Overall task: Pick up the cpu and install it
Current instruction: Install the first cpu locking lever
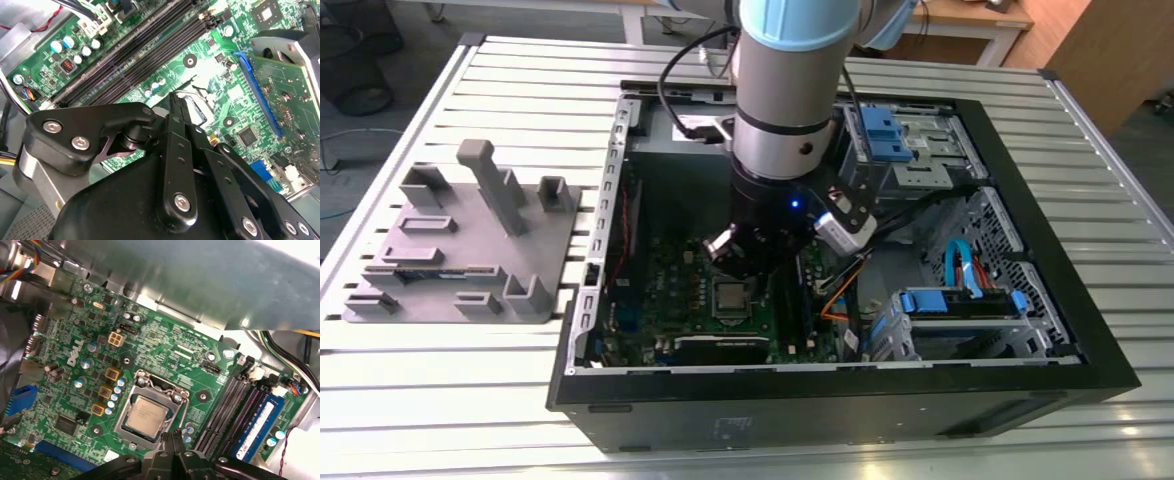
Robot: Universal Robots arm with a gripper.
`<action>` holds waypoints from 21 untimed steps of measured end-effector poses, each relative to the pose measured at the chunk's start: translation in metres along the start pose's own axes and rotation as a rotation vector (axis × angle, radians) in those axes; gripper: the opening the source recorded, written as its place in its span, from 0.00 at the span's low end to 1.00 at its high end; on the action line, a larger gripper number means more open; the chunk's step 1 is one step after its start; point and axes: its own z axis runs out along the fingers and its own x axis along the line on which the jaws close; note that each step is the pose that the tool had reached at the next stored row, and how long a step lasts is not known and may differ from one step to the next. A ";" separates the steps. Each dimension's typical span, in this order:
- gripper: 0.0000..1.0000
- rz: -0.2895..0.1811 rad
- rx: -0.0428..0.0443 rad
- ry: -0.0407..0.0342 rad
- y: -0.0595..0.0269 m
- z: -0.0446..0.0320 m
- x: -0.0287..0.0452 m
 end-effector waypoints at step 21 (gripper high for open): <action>0.11 0.000 -0.0002 -0.0001 -0.0009 0.0081 -0.0022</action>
